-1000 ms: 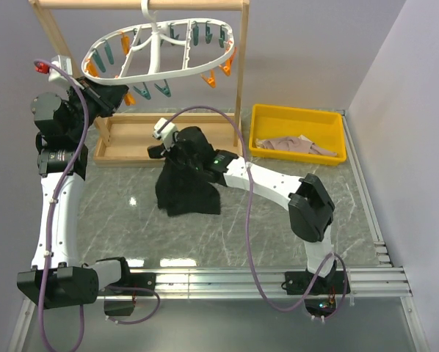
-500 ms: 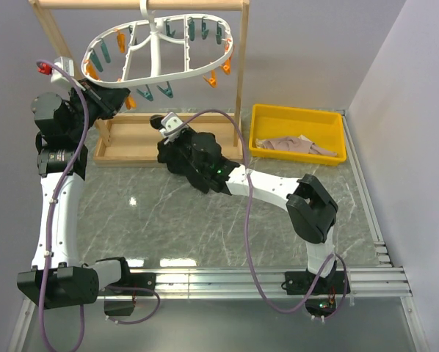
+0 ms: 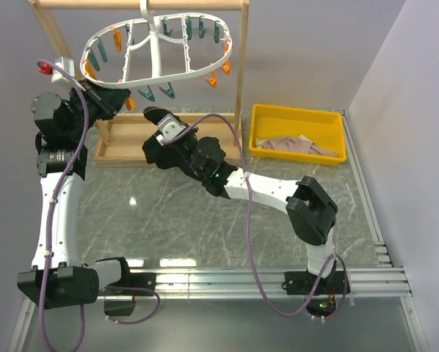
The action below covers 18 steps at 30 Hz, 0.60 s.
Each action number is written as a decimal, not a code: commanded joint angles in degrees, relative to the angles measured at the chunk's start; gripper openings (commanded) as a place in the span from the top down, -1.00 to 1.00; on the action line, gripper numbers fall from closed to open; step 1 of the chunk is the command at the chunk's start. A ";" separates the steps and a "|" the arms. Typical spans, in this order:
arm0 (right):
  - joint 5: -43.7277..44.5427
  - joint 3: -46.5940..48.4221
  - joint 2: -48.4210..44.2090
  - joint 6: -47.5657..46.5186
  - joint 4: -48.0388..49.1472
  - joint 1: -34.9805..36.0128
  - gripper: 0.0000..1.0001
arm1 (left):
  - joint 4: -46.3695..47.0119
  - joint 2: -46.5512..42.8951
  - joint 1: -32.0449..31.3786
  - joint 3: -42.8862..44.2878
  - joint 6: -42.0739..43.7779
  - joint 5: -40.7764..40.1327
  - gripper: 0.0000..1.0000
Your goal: Clip the underwear to the hanger
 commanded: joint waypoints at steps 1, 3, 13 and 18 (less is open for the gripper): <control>-0.66 3.60 -1.72 0.59 1.21 0.55 1.00 | -2.74 -0.69 0.27 0.34 0.81 3.58 0.99; -0.48 4.48 -1.28 0.76 0.51 0.72 1.00 | -2.83 -0.69 0.27 0.17 0.90 3.76 0.99; -1.89 7.82 -0.40 1.82 -3.10 1.69 1.00 | -2.57 -0.60 0.18 0.08 2.13 3.41 0.99; -2.94 7.47 -0.66 2.08 -4.50 2.22 1.00 | -2.48 -0.69 0.18 -0.01 2.48 3.23 0.99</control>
